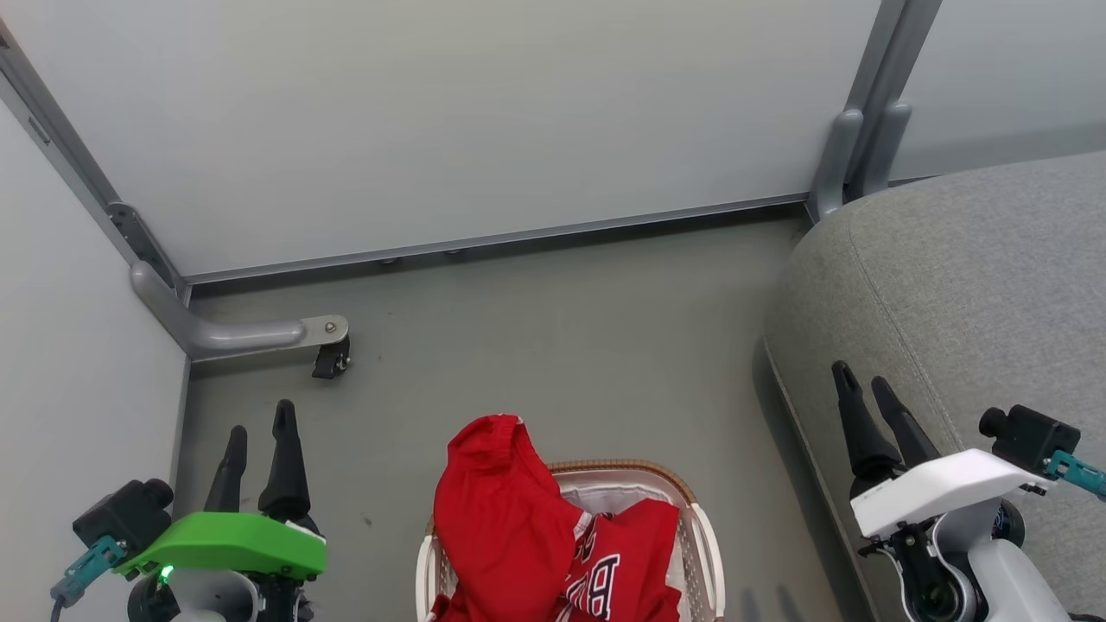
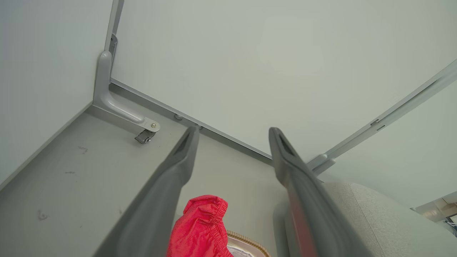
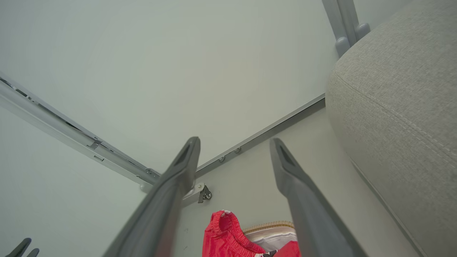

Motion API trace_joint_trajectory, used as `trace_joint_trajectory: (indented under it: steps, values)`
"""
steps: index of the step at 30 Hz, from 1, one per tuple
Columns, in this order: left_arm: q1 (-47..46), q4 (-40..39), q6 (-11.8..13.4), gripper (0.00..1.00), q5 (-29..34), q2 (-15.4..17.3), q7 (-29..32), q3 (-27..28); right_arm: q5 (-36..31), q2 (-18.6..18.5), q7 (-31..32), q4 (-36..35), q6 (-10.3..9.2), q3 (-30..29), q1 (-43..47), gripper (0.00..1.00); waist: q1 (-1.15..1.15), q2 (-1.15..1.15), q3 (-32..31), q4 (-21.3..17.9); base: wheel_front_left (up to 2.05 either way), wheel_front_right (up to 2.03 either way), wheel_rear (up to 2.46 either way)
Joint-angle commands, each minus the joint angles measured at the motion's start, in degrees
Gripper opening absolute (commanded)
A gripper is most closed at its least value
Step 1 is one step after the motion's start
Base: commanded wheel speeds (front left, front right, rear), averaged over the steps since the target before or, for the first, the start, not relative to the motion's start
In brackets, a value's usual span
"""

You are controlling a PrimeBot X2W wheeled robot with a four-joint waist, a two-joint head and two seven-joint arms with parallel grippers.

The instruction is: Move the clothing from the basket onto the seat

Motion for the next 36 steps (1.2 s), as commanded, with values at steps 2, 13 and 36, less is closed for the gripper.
trace_joint_trajectory:
  steps: [2,13,36]
  values:
    - [-0.57,-0.94,0.33,1.0,2.94,0.68,-0.84,-0.58,-2.75,-0.63,-0.94,-0.64,0.02,0.98,-0.65,1.0,0.0,0.0,0.05,0.03,0.0,0.0,0.0]
    - [0.14,-0.75,1.19,1.0,10.29,1.02,-2.65,-2.73,-9.94,-0.92,-2.69,-1.02,0.02,2.0,-0.46,1.0,0.0,0.0,0.09,0.07,0.0,0.0,0.0]
    - [1.85,1.22,0.99,1.0,22.48,0.4,-5.84,-3.25,-24.19,0.36,-5.92,3.1,0.02,0.96,0.2,1.0,0.0,0.0,0.0,0.46,0.0,0.0,0.0]
